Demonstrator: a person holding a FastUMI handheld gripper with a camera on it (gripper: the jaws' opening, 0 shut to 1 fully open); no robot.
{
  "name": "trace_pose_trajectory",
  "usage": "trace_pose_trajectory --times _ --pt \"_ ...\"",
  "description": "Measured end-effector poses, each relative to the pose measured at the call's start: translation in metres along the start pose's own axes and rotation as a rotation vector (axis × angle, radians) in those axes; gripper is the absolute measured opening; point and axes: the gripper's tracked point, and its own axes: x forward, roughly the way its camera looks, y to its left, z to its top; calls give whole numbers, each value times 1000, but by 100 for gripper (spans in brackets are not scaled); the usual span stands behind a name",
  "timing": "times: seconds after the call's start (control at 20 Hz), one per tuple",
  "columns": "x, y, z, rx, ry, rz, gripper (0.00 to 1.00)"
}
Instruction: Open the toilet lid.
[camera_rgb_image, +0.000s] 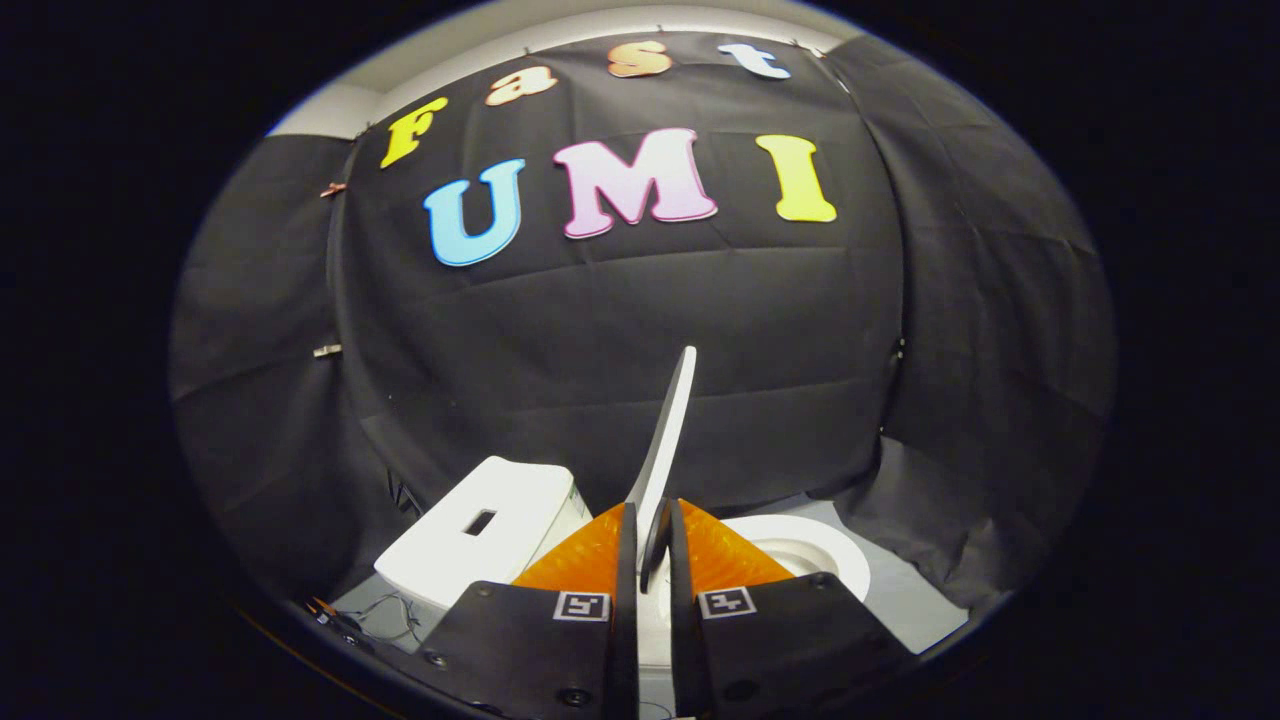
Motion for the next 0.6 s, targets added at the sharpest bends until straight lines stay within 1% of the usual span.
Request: trace_pose_trajectory --times 0.4,0.6 --pt "5 96 4 -174 14 28 21" --pt "8 136 -3 -191 27 66 23"
